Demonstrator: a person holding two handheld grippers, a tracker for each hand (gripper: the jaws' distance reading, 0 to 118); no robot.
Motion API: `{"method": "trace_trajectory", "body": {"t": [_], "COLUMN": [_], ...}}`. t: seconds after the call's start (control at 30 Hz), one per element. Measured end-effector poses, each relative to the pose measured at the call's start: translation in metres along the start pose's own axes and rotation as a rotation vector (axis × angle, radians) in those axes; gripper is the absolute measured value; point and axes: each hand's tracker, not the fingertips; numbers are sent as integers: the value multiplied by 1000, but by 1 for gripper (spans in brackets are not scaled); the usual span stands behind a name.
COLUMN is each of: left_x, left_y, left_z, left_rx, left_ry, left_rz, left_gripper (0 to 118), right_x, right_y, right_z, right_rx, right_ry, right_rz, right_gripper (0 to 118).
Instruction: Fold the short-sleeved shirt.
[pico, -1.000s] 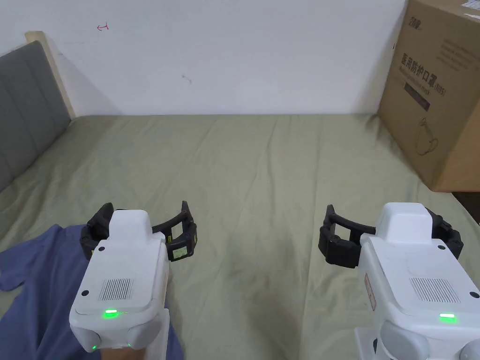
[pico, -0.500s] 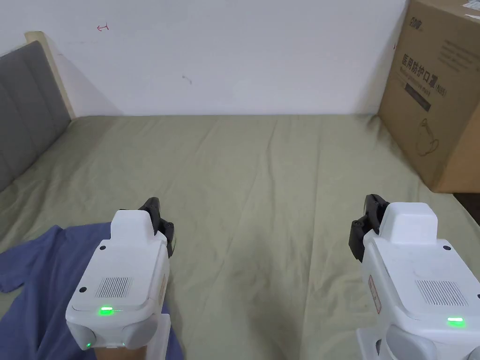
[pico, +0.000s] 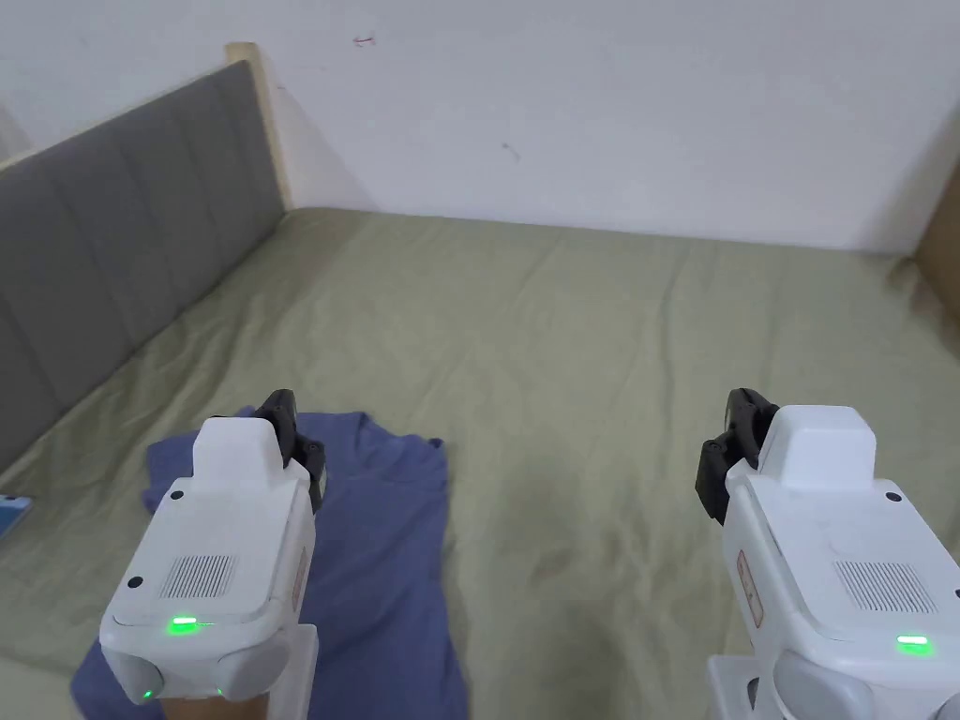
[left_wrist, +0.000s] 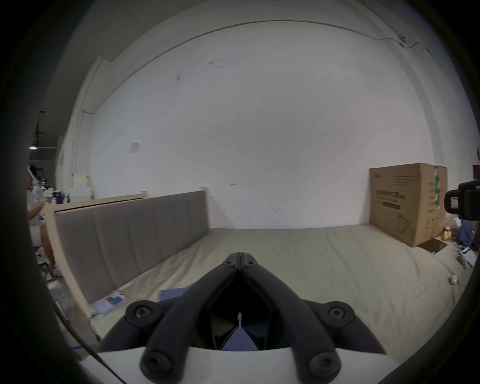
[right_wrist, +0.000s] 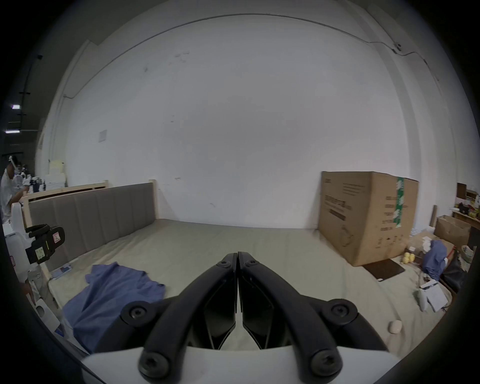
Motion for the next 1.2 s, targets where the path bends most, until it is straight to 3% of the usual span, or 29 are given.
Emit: {"method": "trace_trajectory", "body": {"t": [0.27, 0.5, 0.73, 0.93, 1.2], "left_x": [-90, -133, -146, -143, -125], "left_y": [-9, -19, -27, -34, -63], "left_z": [28, 53, 55, 35, -40], "left_rx": [-32, -70, -98, -162, -442], "left_ry": [193, 307, 326, 230, 55], "left_rz": [-27, -39, -43, -12, 35], "left_gripper": [0, 0, 0, 0, 0], "right_x": [-78, -119, -127, -115, -87], "right_y": [6, 5, 2, 2, -2], "right_z": [-28, -36, -37, -42, -56], "right_rx": [7, 3, -8, -10, -39], "right_ry": [186, 293, 320, 299, 229], "right_rz": [19, 31, 39, 67, 81], "right_gripper": [0, 0, 0, 0, 0]}}
